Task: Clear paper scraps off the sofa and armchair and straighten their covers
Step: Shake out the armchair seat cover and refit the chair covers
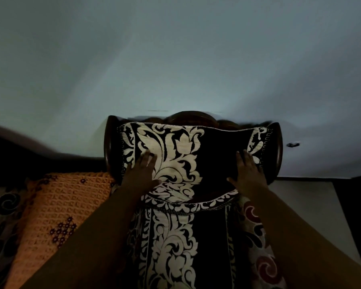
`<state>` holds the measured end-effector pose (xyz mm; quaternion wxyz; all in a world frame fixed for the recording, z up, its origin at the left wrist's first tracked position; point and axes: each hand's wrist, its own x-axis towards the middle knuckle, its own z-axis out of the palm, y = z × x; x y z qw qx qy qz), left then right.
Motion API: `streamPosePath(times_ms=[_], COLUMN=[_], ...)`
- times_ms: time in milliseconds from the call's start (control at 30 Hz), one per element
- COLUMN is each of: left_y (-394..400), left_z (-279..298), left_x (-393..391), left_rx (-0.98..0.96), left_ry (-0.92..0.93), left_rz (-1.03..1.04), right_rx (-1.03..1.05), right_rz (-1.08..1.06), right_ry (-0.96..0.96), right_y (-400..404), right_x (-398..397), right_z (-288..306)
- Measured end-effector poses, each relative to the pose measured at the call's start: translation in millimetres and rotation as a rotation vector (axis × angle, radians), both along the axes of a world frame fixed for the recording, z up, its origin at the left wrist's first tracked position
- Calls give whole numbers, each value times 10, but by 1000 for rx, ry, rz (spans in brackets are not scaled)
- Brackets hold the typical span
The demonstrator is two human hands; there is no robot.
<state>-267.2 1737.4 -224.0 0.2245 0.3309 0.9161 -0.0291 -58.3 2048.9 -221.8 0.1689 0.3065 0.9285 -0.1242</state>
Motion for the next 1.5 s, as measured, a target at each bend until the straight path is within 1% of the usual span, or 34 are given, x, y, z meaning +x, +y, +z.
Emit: streamPosePath(times_ms=[133,233,333,400,567,667,833,1000,1100,1167,1267,1400,1500], left_y=[-95,-60,46,114,119,48,-171,-472,-683,-827,-1019,-1377,-1635], left_z=[17,61,127,185,393,570,931,1223,1340,1457,1689,1773,1843], left_x=[-44,80,289,440,818,1061,1486,1981,2225,2383,2603,2763,2777], left_rx=[-37,58,147,221,471,593,697,749,782,801,883,921,967], left_ry=[-16,-30,-60,-151,-446,-529,-569,-533,-528,-489,-467,-460,-421], left_rz=[63,95,58,92,331,488,622,650,692,707,729,729,742], right_rx=[-39,-96,-133,-183,-467,-585,-736,-840,-867,-874,-891,-901,-875], right_rz=[-78,-131,-117,-124,-277,-376,-497,-523,-499,-466,-426,-318,-239], right_ry=[13,78,166,211,421,493,587,664,681,685,706,714,741], right_y=[111,1,-193,-352,-799,-1052,-1361,-1647,-1813,-1936,-2145,-2464,-2649], right_x=[117,116,90,99,208,337,632,1019,1179,1248,1302,1397,1416], right_z=[21,41,50,77,213,349,616,839,937,1011,1181,1465,1690])
